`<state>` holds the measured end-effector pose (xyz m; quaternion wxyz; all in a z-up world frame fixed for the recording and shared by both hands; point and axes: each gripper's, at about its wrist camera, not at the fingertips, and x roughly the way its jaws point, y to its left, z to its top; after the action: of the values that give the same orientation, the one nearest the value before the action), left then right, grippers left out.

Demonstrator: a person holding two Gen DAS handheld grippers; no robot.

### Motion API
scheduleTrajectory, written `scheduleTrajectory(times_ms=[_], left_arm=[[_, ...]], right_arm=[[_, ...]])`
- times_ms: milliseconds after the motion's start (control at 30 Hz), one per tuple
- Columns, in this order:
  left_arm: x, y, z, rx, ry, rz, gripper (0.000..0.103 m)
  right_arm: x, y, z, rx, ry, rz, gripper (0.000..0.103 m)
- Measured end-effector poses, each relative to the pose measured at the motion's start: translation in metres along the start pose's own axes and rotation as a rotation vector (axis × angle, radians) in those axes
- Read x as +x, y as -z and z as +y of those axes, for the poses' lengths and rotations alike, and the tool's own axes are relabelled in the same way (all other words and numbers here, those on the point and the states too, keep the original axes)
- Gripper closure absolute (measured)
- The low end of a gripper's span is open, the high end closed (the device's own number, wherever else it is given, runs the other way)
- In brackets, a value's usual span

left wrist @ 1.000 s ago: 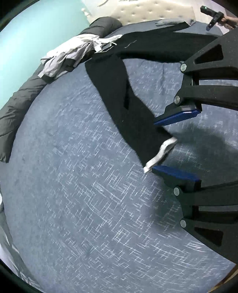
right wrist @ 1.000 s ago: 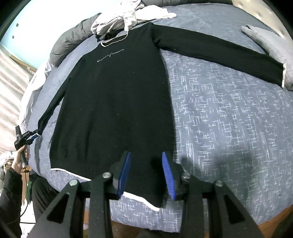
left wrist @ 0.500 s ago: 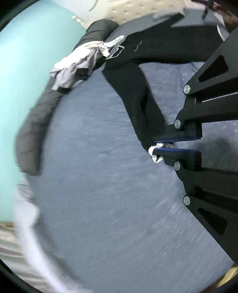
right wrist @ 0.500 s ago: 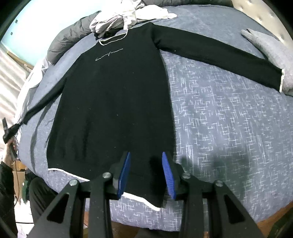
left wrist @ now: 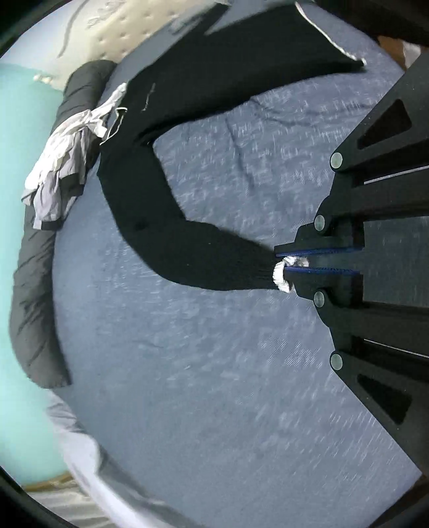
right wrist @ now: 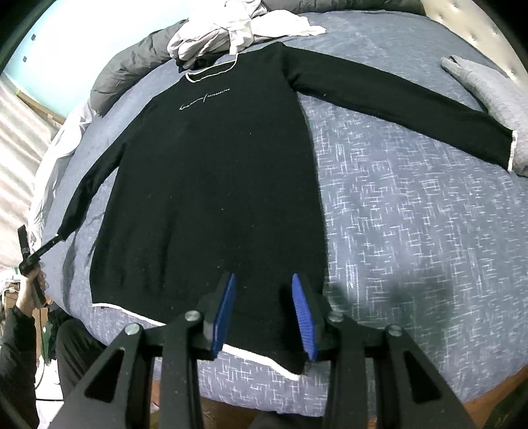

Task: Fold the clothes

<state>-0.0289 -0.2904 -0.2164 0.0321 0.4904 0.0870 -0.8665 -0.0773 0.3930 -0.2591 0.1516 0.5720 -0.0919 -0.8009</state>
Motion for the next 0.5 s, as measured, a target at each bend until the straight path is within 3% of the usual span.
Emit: scheduleTrajectory(times_ms=[367, 433, 467, 500], left_arm=[[-0.013, -0.004, 0.079, -0.33, 0.039, -0.064, 0.094], [-0.017, -0.004, 0.093, -0.39, 0.015, -0.087, 0.081], [-0.017, -0.004, 0.098, -0.417, 0.02, -0.099, 0.066], [-0.016, -0.003, 0.103, -0.45, 0.035, -0.109, 0.06]], right_arm=[[0.005, -0.001, 0.003, 0.005, -0.005, 0.008, 0.067], [0.005, -0.002, 0.004, 0.001, -0.005, 0.008, 0.067], [0.005, -0.002, 0.005, 0.002, -0.002, 0.009, 0.067], [0.005, -0.003, 0.005, 0.003, -0.002, 0.008, 0.067]])
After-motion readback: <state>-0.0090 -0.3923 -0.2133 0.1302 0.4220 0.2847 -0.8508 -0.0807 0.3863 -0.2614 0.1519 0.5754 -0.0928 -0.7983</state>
